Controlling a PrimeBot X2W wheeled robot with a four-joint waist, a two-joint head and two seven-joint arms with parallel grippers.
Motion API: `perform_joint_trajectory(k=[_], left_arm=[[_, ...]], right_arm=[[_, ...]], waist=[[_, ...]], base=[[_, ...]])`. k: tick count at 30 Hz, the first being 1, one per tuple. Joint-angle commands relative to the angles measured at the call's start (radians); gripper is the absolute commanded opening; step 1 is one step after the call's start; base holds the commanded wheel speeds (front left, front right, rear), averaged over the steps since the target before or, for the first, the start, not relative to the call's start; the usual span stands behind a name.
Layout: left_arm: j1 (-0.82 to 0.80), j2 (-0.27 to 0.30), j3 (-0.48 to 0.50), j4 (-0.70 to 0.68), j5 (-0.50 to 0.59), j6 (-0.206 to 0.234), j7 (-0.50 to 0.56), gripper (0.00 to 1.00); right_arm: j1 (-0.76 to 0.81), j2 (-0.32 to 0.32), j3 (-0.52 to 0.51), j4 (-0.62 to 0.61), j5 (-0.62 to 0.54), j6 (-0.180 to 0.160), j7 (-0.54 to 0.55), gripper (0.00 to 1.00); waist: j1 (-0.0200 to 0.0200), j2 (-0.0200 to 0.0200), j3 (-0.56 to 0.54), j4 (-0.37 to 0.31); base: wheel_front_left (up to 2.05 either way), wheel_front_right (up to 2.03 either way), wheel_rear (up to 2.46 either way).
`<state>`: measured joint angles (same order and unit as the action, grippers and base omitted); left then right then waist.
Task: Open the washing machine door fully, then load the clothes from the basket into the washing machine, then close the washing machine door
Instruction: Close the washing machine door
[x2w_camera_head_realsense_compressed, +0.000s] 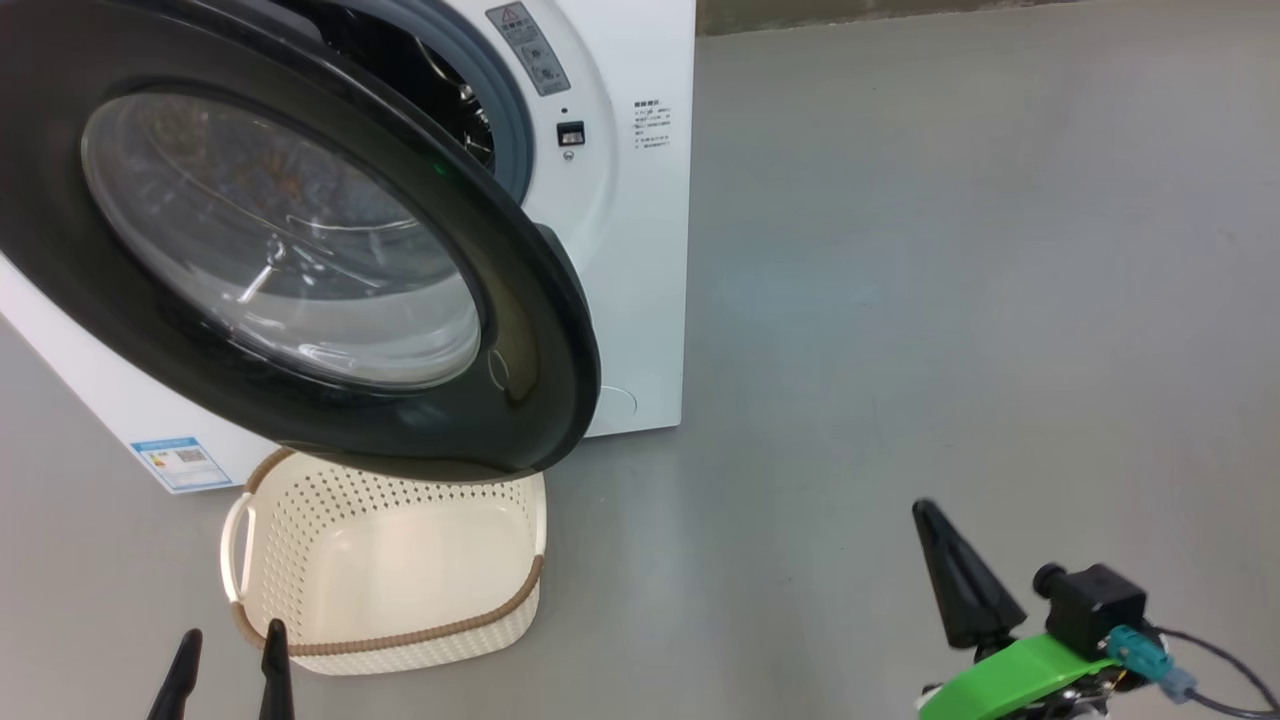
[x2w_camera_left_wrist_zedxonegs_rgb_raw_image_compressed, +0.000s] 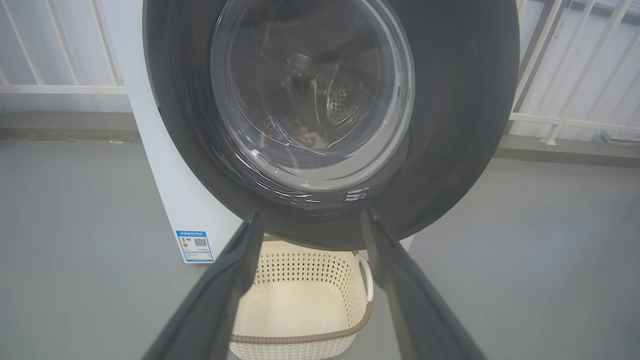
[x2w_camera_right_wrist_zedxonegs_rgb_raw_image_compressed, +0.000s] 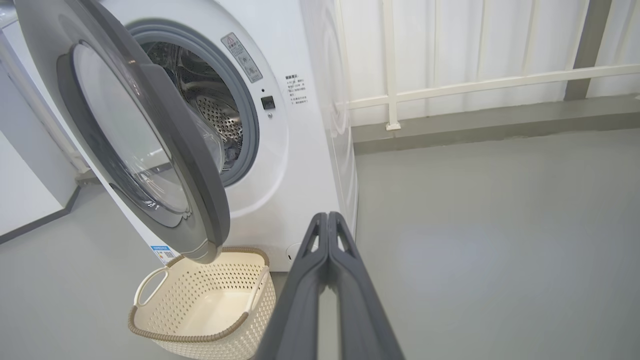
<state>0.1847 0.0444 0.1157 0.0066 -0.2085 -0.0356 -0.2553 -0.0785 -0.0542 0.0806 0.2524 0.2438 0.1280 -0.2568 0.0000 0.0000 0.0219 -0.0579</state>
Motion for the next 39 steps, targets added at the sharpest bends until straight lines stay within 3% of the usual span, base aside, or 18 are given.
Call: perform_joint_trajectory(k=[1,9,14,20,26,32,39], left_arm=[[-0.018,0.006,0.034,-0.032,-0.004,0.009,-0.006,1.0],[-0.025,0.006,0.037,-0.057,0.004,0.023,-0.006,1.0],[-0.038,0.006,0.021,-0.056,-0.003,0.022,-0.006,1.0],[-0.05,0.006,0.011,-0.06,-0.012,0.031,-0.006,1.0],[-0.063,0.006,0.002,-0.069,-0.025,0.033,-0.006,1.0],[-0.087,0.006,-0.032,-0.078,-0.041,0.034,-0.006,1.0],[-0.131,0.006,-0.088,-0.098,-0.063,0.042,-0.006,1.0]], right_arm=[[-0.008,0.004,0.018,-0.053,0.013,0.003,-0.005,0.0],[-0.037,-0.005,0.072,-0.327,0.09,0.003,-0.005,0.0],[-0.073,-0.05,0.15,-0.507,0.122,0.003,-0.005,0.0],[-0.124,-0.111,0.273,-0.613,0.154,0.003,-0.005,0.0],[-0.195,-0.183,0.416,-0.615,0.16,0.003,-0.005,0.0],[-0.245,-0.238,0.524,-0.538,0.171,0.003,-0.005,0.0],[-0.286,-0.273,0.563,-0.415,0.172,0.003,-0.005,0.0]], waist=[[0.0,0.0,0.001,0.001],[0.0,0.0,0.015,0.014],[0.0,0.0,0.032,0.042],[0.0,0.0,0.054,0.085],[0.0,0.0,0.081,0.158],[0.0,0.0,0.116,0.241],[0.0,0.0,0.185,0.327]], base=[[0.0,0.0,0.0],[0.0,0.0,0.0],[0.0,0.0,0.0],[0.0,0.0,0.0],[0.0,0.0,0.0],[0.0,0.0,0.0],[0.0,0.0,0.0]])
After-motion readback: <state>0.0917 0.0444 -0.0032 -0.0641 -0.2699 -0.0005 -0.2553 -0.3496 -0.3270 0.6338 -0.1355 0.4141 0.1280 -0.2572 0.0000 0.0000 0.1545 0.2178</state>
